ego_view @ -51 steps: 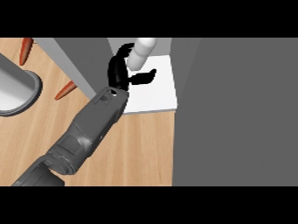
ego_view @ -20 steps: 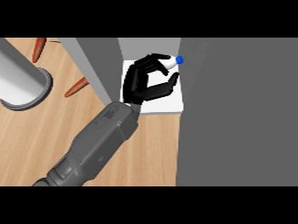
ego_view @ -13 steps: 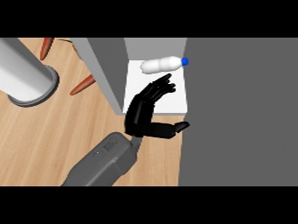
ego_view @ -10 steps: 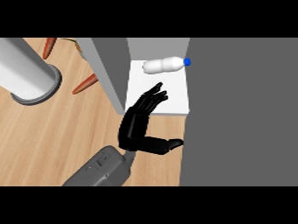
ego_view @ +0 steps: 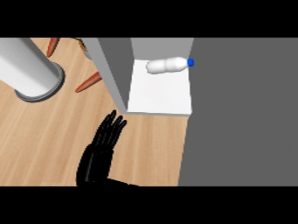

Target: Pick up the bottled water, place it into the cabinet and close the cabinet

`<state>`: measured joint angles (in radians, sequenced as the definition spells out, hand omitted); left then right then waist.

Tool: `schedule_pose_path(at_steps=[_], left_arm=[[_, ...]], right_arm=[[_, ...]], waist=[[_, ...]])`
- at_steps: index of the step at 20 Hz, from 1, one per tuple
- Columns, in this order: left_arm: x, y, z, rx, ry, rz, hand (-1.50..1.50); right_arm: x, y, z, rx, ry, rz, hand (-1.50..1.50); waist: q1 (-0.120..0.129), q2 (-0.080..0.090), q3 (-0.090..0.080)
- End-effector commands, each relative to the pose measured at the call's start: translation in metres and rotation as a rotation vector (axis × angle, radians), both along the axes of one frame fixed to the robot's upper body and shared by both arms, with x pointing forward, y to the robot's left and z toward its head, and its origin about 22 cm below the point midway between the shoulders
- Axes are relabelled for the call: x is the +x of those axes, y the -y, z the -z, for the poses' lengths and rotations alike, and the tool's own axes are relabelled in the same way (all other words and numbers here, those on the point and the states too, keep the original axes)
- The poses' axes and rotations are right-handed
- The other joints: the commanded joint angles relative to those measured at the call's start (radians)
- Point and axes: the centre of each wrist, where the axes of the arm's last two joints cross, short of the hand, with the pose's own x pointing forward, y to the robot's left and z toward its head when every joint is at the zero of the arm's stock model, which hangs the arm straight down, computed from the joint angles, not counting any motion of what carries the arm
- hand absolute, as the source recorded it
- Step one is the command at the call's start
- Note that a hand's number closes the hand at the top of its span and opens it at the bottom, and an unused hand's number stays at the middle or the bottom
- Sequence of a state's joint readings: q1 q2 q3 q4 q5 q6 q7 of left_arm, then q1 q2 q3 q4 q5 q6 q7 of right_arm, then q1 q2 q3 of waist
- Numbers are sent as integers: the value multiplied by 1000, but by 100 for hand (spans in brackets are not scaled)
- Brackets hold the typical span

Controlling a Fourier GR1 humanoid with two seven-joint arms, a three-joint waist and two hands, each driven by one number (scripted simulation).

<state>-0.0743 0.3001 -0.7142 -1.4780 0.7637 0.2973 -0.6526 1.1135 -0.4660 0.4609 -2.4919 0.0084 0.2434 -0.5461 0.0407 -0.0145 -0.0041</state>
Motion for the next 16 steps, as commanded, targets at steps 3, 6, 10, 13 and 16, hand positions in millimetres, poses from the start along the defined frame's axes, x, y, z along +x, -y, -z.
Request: schedule_pose_path(at_steps=[3,6,10,13,16], left_arm=[[-36,-42,-3,7,30,40,-150],[-41,-63,-15,9,72,11,-150],[-63,-111,-7,44,57,-4,-150],[-74,-130,-11,52,67,2,-150],[-78,-147,-24,37,88,-2,-150]], right_arm=[[14,1,-34,-256,137,-291,150],[19,0,-45,-279,183,-345,150],[22,-5,-52,-266,201,-364,150],[22,-14,-55,-205,187,-356,150],[22,-21,-53,-191,118,-372,150]], waist=[[20,-3,-3],[22,-3,-4],[29,2,-7],[39,10,-8],[38,15,-6]])
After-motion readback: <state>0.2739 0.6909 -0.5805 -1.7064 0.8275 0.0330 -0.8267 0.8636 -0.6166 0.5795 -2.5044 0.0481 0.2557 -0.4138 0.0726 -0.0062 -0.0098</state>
